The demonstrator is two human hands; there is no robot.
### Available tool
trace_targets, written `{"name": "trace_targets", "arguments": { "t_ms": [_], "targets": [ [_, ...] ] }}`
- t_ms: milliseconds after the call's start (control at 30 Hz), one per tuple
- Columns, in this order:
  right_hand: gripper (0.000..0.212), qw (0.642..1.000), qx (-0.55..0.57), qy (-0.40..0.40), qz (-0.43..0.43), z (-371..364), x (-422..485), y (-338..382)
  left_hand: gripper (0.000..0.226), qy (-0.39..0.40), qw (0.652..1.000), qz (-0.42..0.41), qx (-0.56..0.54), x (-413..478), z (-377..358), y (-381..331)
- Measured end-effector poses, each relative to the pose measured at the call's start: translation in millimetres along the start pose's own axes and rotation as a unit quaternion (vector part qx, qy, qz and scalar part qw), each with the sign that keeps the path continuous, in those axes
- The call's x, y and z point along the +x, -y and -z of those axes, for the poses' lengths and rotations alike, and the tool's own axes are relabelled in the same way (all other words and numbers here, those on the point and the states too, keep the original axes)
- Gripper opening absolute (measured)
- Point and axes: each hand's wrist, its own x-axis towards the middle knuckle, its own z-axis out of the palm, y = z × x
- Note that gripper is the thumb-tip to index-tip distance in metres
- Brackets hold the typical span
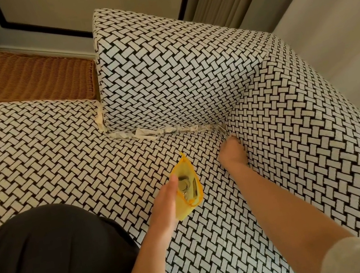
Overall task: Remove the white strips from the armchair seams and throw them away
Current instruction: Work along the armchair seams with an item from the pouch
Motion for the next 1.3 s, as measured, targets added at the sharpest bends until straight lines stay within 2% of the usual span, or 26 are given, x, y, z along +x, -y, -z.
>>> {"name": "trace_targets", "arguments": {
  "t_ms": [100,200,400,533,700,800,900,1000,1067,1167,1233,1300],
  "targets": [
    [0.031,1.0,0.014,0.019,-0.011,3,-4,-6,0.055,-0.002,1.0,0.002,-0.002,0,0,0],
    [0.036,0.999,-0.019,0.037,-0.009,7,-8,-13,0.053,-0.007,1.0,0.003,-0.008,0,0,0],
    [0.038,0.994,-0.082,0.043,0.061,5,-23,-18,0.064,-0.007,1.0,0.016,-0.007,-1,-1,0],
    [0.034,0.988,-0.105,0.058,0.097,7,-37,-19,0.051,-0.016,1.0,0.016,-0.007,-2,-1,-1],
    [0.024,0.988,-0.078,0.062,0.118,7,-47,-26,0.048,-0.02,1.0,0.018,-0.013,-2,0,-1],
    [0.013,0.99,-0.02,0.055,0.128,16,-55,-33,0.044,-0.019,1.0,0.018,-0.017,-1,0,-1],
    [0.005,0.982,0.101,0.094,0.133,29,-72,-32,0.049,-0.029,0.999,0.021,-0.012,-2,0,-1],
    [0.007,0.949,0.245,0.136,0.147,47,-98,-19,0.061,-0.026,0.999,0.023,-0.009,-2,-1,-2],
    [0.013,0.922,0.3,0.152,0.193,62,-117,-6,0.068,-0.027,0.999,0.019,-0.004,-2,-1,-1],
    [0.015,0.889,0.312,0.187,0.278,78,-140,12,0.072,-0.028,1.0,0.012,0.0,-1,-1,1],
    [0.016,0.883,0.283,0.193,0.321,81,-142,19,0.072,-0.029,1.0,0.013,0.004,-1,-1,1],
    [0.019,0.891,0.301,0.156,0.302,75,-130,18,0.065,-0.027,1.0,0.014,0.002,-2,-2,0]
  ]
}}
